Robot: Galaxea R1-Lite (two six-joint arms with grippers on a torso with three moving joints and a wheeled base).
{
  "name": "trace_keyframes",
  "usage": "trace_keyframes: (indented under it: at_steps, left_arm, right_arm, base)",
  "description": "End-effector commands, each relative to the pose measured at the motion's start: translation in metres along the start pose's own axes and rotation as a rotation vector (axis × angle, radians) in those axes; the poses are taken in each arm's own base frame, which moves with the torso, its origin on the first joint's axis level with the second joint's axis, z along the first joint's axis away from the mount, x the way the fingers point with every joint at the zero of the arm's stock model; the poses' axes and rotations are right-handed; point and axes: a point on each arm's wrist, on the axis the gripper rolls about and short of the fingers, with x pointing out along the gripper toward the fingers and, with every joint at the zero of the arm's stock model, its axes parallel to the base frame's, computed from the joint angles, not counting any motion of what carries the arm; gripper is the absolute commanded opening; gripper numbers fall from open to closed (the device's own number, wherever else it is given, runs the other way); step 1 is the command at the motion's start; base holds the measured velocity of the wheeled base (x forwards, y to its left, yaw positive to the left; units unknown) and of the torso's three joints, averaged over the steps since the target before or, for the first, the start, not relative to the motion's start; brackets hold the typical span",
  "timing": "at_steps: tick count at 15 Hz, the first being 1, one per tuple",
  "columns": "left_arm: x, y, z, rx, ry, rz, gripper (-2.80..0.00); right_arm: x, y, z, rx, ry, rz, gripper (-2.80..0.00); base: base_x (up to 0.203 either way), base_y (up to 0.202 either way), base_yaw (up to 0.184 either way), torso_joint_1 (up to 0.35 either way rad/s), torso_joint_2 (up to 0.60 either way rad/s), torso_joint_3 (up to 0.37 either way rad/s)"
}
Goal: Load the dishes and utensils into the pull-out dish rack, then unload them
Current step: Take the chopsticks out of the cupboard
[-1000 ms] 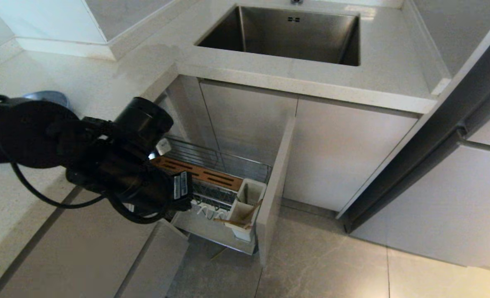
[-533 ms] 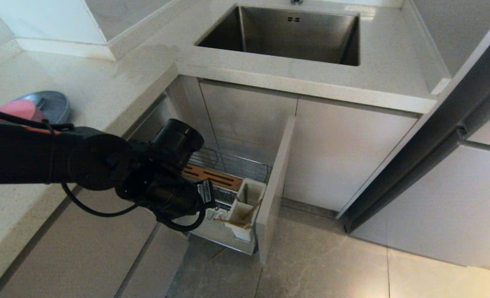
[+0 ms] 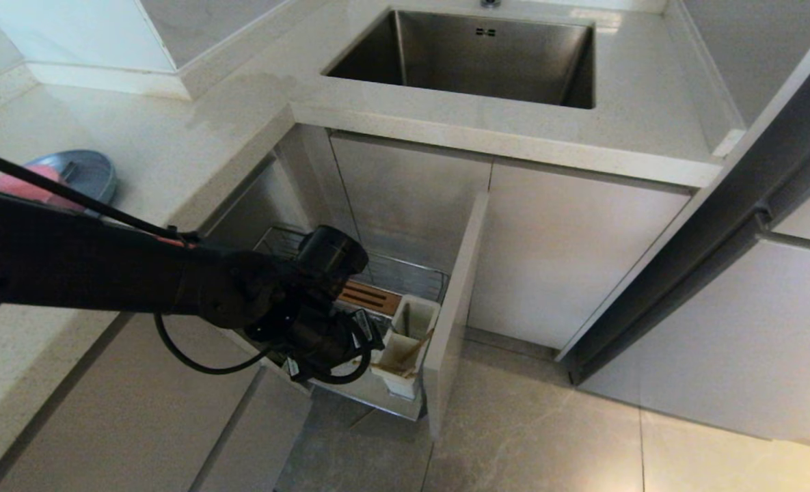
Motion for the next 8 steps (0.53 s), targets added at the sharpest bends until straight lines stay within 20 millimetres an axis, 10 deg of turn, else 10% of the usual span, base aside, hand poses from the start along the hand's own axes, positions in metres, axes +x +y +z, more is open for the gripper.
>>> trace_keyframes:
  at_steps: [1,8]
  left_arm:
    - [0.011,0.0,-0.002,-0.018,0.015,0.019,0.0]
    - [0.044,0.006,0.002,-0.108,0.024,0.054,0.0]
  right_arm:
    - [0.001,0.0,-0.002,0.0,0.007,0.0,-2.8]
    - [0.001,0.0,-0.002,0.0,0.007,0.0,-2.8]
  base:
    - [0.0,0.0,0.0,0.0,0.0,0.0]
    - [0.0,0.0,0.0,0.0,0.0,0.0]
